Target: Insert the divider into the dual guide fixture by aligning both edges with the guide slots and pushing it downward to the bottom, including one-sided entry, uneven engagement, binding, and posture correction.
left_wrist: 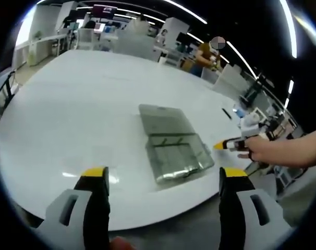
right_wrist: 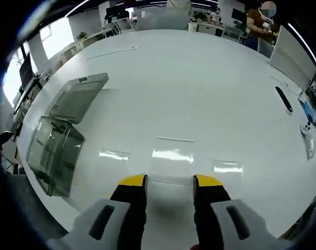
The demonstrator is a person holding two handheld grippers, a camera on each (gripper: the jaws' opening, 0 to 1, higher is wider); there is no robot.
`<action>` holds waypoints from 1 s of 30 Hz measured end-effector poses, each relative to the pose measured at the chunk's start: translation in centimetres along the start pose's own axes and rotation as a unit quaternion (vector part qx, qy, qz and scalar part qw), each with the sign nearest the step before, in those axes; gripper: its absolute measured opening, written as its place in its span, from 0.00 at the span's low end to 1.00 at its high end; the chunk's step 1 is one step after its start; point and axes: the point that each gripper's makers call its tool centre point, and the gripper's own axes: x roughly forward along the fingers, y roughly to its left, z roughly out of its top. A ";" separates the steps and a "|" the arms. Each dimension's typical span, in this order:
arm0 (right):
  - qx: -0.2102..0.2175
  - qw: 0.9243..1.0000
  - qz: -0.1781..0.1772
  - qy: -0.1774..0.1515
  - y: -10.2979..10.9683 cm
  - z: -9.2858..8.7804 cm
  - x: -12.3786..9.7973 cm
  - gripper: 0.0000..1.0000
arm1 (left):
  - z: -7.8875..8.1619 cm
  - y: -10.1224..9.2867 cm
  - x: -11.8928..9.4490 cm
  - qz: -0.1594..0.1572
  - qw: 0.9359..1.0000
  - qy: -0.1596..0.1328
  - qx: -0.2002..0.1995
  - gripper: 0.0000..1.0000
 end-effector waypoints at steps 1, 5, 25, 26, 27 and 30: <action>0.001 1.000 0.000 0.001 0.0 0.0 0.0 0.31 | 0.0 0.0 0.0 0.000 1.000 0.000 0.000 0.84; -0.003 1.000 0.002 0.003 0.0 0.0 0.0 0.30 | 0.1 0.0 0.0 0.000 1.000 0.000 0.001 0.84; -0.035 0.999 0.012 0.005 -0.1 0.2 0.2 0.29 | 0.4 -0.5 0.1 -0.003 1.000 0.001 0.009 0.84; -0.036 0.999 0.012 0.005 -0.2 0.2 0.2 0.29 | 0.4 -0.5 0.1 -0.003 1.000 0.001 0.009 0.84; -0.036 0.999 0.014 0.004 -0.2 0.1 0.2 0.29 | 0.4 -0.5 0.1 -0.003 1.000 0.001 0.009 0.84; -0.038 0.999 0.015 0.003 -0.5 0.1 0.3 0.29 | 0.3 -0.5 0.1 -0.003 1.000 0.002 0.010 0.84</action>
